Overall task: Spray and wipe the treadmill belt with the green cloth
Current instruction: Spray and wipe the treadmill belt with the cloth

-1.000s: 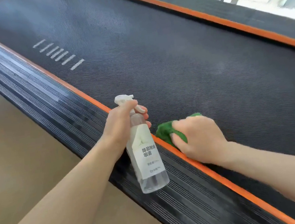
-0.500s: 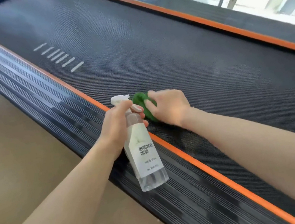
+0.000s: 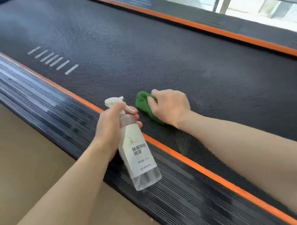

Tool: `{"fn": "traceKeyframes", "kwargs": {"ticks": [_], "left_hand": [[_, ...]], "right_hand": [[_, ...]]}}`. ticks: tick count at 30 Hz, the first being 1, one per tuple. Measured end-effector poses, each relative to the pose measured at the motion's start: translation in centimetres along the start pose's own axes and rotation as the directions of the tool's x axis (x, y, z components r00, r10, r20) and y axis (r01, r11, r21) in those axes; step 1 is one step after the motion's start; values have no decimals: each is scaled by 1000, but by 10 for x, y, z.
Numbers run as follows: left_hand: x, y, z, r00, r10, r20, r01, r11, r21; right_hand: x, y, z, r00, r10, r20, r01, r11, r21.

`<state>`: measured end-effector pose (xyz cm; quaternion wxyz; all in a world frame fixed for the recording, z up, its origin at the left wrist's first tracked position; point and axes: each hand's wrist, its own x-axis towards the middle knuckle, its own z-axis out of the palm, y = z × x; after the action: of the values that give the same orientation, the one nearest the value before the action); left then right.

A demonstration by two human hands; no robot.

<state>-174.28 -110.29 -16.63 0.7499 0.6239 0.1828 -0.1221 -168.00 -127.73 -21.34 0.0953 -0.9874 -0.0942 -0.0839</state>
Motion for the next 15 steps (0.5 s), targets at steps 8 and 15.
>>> {"fn": "traceKeyframes", "kwargs": {"ticks": [8, 15], "left_hand": [[-2, 2, -2, 1000, 3, 18, -4, 1000, 8], [-3, 3, 0, 1000, 0, 9, -1, 1000, 6]], "right_hand": [[-110, 44, -40, 927, -305, 218, 293, 952, 85], [-4, 30, -43, 985, 85, 151, -135, 921, 366]]}}
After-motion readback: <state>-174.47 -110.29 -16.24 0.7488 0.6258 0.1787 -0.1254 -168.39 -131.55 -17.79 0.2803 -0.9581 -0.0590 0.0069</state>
